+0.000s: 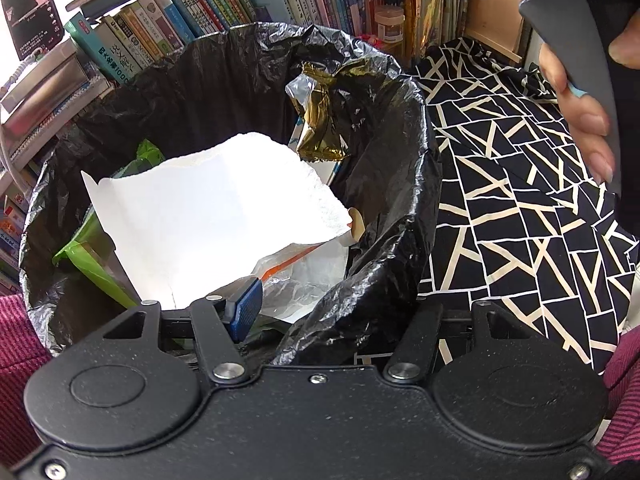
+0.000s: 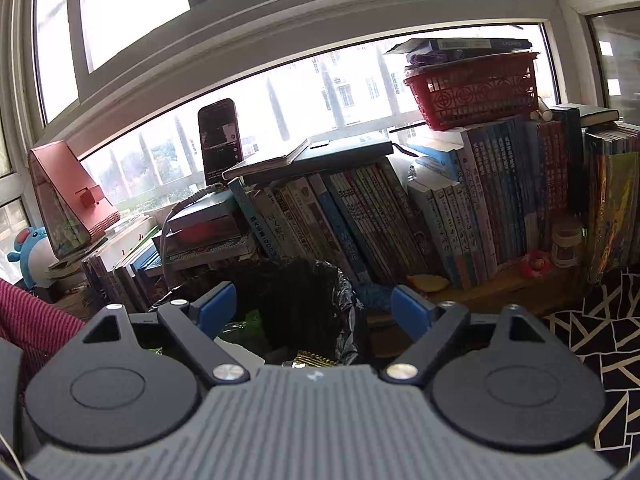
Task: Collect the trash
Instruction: 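Reach to the bread crust on the rug and grasp it with the right gripper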
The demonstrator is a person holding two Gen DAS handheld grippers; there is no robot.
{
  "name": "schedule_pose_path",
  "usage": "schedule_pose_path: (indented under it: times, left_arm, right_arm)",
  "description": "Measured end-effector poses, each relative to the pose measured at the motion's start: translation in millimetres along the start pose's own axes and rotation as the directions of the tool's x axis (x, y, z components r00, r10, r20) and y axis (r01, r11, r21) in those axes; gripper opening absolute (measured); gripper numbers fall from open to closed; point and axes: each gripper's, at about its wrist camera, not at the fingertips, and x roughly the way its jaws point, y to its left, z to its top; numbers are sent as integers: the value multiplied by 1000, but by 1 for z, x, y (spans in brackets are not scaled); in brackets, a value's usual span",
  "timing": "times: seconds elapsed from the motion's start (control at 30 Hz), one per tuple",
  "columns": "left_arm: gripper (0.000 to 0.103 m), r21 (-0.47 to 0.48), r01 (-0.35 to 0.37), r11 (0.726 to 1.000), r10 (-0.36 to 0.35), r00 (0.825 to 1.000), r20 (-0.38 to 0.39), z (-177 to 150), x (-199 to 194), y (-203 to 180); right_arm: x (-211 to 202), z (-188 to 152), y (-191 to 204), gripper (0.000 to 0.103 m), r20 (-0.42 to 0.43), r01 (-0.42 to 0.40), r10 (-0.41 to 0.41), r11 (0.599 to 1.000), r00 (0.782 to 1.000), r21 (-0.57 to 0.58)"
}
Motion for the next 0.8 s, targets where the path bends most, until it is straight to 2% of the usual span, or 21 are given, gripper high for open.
schedule_pose_path:
  times: [0.27,0.43,0.5,0.57,0.67,0.8]
  left_arm:
    - [56,-2,4,1000,-4,1000,6,-1,-4,0]
    - [56,12,9,1000,-9,999,31,-4,-12,-4]
    - [56,20,9,1000,-9,999,37,-5,-13,-6]
    - [56,23,4,1000,-5,999,42,-5,-14,-6]
    - [52,23,-4,1000,3,999,46,-6,-15,-7]
    - [49,31,-15,999,14,999,51,-7,-14,-8]
  right_arm:
    - [-2,-1,-26,92,34,101,-104,992,994,73]
    - [3,-6,-51,93,48,215,-222,968,974,127]
    - [8,-10,-70,93,29,274,-283,946,959,172]
    - [14,-18,-92,93,-4,348,-355,913,935,215]
    - [28,-36,-122,93,-98,439,-429,861,898,258]
    - [53,-57,-142,93,-210,515,-478,835,853,195]
